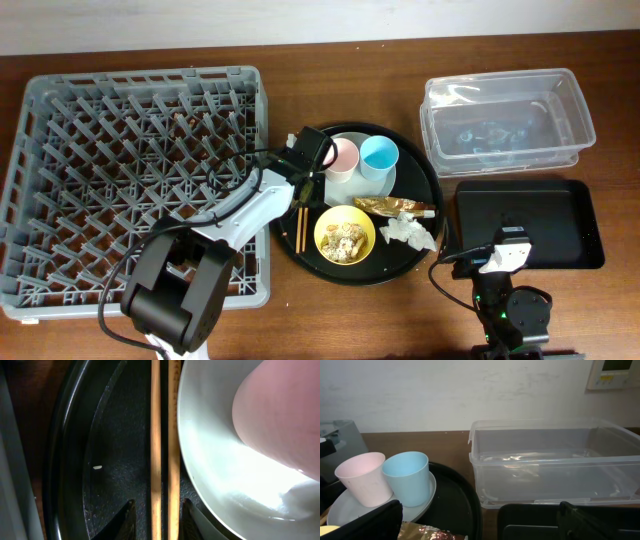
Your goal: Sort waste into correct bins and load items into the dishwasher rack
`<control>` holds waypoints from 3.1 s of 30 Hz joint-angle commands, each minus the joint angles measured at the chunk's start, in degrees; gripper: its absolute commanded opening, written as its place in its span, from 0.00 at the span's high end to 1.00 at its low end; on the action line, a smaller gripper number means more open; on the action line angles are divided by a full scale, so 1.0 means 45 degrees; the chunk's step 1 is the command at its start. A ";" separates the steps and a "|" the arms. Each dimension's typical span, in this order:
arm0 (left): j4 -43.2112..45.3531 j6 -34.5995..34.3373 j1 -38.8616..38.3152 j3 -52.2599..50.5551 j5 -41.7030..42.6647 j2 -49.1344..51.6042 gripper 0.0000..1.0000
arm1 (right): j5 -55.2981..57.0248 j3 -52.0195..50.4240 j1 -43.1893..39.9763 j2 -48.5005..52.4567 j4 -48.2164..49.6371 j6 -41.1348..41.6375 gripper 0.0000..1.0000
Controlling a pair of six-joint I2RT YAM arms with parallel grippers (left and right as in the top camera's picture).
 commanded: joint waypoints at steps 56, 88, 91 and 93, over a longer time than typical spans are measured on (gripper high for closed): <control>0.0107 -0.0170 0.0068 -0.0393 -0.0622 -0.0442 0.85 | 0.0073 -0.0078 0.0053 -0.0063 -0.0063 -0.0049 0.01; 0.0083 -0.0170 0.0053 -0.0393 -0.0189 -0.0379 0.84 | 0.0073 -0.0078 0.0053 -0.0063 -0.0063 -0.0049 0.01; 0.0092 -0.0170 0.0053 -0.0393 -0.0189 -0.0058 0.84 | 0.0073 -0.0078 0.0053 -0.0063 -0.0063 -0.0049 0.01; 0.0092 -0.0170 0.0053 -0.0393 -0.0180 0.0141 0.84 | 0.0073 -0.0078 0.0053 -0.0063 -0.0063 -0.0049 0.01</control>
